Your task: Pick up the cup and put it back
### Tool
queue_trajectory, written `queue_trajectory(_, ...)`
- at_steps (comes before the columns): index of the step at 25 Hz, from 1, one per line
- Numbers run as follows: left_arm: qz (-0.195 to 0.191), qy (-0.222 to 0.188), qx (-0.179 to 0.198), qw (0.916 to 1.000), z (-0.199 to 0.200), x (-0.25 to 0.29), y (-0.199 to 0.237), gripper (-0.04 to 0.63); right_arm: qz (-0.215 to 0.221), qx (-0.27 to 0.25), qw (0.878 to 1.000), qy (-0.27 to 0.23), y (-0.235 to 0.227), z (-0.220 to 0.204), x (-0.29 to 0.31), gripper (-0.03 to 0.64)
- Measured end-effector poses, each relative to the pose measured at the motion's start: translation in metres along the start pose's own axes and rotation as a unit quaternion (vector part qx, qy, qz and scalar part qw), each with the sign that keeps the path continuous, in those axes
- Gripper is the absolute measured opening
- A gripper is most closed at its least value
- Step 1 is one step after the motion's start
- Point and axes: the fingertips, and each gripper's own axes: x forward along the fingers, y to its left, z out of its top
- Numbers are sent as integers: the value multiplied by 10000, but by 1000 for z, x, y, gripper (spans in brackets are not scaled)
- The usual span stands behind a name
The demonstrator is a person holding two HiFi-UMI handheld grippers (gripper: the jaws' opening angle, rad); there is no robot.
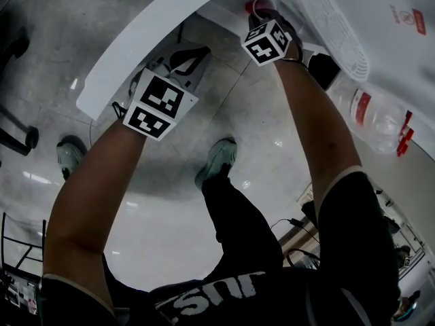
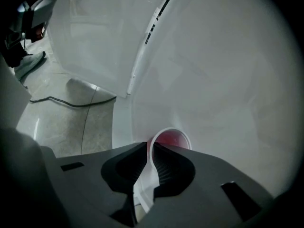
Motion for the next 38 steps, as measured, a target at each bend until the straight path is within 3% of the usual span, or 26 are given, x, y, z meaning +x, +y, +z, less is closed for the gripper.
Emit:
queue_trajectory(7,-17,23,-25,10000,1,-6,-8,8,-243,184,9995,-63,-9,0,-15,152)
queue_trajectory(14,-96,103,50,9999,19,-38,-28,8,-170,562,9977,-336,8,15,-70,153)
queue_trajectory(23,-298,190,98,9993,92,-122,-97,8,623,1374,9869,-566,86,23,-226,87)
queue_trajectory(28,-403,175,6,9990,160,-181,-134,8,902,1781,9768,-775,97,35,-353,52)
queue_trajectory(33,-448,19,-43,9990,262,-254,-179,8,1052,2292,9599,-1224,74,60,-504,43)
queue_trajectory(38,-535,-238,410,9974,383,-322,-223,8,878,2929,9315,-1971,24,87,-654,38)
